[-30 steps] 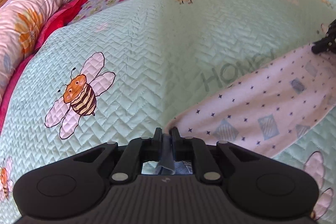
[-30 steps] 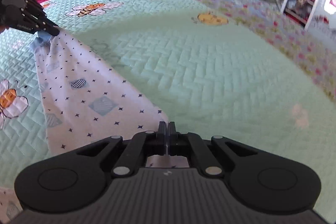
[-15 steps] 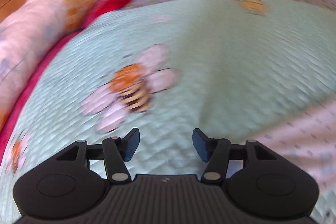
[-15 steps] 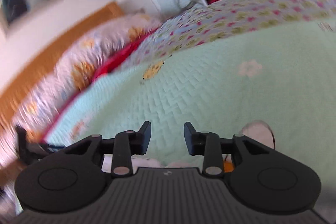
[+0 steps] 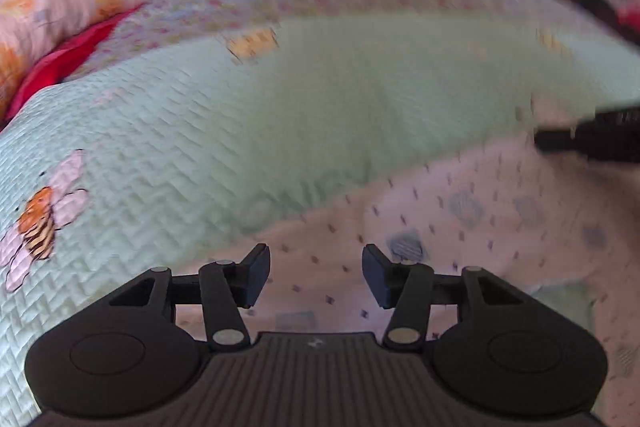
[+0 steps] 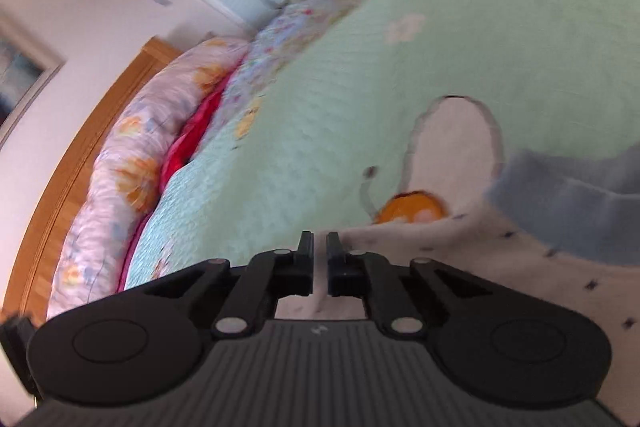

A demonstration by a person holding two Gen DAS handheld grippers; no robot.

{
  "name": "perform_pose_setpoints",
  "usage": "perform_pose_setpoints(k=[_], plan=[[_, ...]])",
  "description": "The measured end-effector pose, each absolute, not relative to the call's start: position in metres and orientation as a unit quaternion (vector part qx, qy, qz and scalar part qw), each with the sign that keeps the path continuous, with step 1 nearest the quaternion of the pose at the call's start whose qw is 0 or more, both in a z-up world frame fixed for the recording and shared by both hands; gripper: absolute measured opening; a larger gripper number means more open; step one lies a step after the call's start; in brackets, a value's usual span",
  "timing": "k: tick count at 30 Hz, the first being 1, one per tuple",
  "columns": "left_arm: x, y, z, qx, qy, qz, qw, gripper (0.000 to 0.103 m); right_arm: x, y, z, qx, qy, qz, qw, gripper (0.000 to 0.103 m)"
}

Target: Fold clothes

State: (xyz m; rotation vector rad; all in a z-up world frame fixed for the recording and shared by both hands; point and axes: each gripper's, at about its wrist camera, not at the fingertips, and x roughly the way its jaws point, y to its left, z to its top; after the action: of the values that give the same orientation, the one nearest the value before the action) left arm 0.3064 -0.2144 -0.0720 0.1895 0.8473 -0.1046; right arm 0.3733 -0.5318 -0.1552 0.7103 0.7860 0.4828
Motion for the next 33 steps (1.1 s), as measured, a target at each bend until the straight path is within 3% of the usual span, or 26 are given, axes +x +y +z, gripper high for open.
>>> perform_pose_setpoints(k=[1,2,3,6,9,11,13,15,17,21,24,26,27,28,33], plan=[[0.311,-0.217,-0.082,0.103,0.417,-0.041,0.902,0.061,0.373,-0.525,-0.156,0.323,0.377,0.234,0.836,0.008],[0.315,-0.219,-0.092,0.114,0.424,-0.031,0.898,0.074,0.376,-0.519,-0.162,0.309,0.387,0.225,0.839,0.004],[0.315,-0.212,-0.092,0.103,0.429,-0.015,0.897,0.081,0.378,-0.517,-0.169,0.306,0.382,0.22,0.844,0.0],[0.309,-0.189,-0.09,0.068,0.44,0.016,0.895,0.081,0.379,-0.522,-0.169,0.325,0.368,0.21,0.846,0.0],[0.3,-0.175,-0.088,0.053,0.435,0.049,0.897,0.083,0.36,-0.539,-0.153,0.342,0.342,0.205,0.851,0.015],[0.294,-0.166,-0.085,0.039,0.426,0.074,0.901,0.082,0.34,-0.554,-0.149,0.365,0.334,0.208,0.844,0.025],[0.283,-0.163,-0.084,0.03,0.413,0.097,0.905,0.082,0.318,-0.568,-0.148,0.386,0.336,0.211,0.833,0.026],[0.273,-0.163,-0.084,0.017,0.399,0.116,0.91,0.072,0.303,-0.57,-0.156,0.381,0.359,0.211,0.825,0.029],[0.261,-0.174,-0.077,0.002,0.382,0.104,0.918,0.062,0.295,-0.567,-0.164,0.363,0.372,0.208,0.829,0.019],[0.25,-0.209,-0.067,-0.036,0.369,0.005,0.929,0.062,0.278,-0.56,-0.156,0.356,0.361,0.212,0.836,0.022],[0.25,-0.236,-0.068,-0.048,0.373,-0.074,0.924,0.064,0.251,-0.556,-0.155,0.412,0.359,0.24,0.802,0.023],[0.259,-0.249,-0.081,-0.017,0.397,-0.065,0.915,0.064,0.235,-0.548,-0.166,0.431,0.38,0.257,0.777,0.032],[0.263,-0.25,-0.09,-0.003,0.408,-0.045,0.912,0.064,0.229,-0.542,-0.172,0.412,0.392,0.261,0.78,0.03],[0.26,-0.248,-0.088,-0.011,0.403,-0.044,0.914,0.063,0.224,-0.537,-0.176,0.395,0.4,0.265,0.784,0.018],[0.231,-0.258,-0.075,-0.029,0.405,-0.115,0.906,0.06,0.21,-0.548,-0.161,0.409,0.372,0.261,0.791,0.036]])
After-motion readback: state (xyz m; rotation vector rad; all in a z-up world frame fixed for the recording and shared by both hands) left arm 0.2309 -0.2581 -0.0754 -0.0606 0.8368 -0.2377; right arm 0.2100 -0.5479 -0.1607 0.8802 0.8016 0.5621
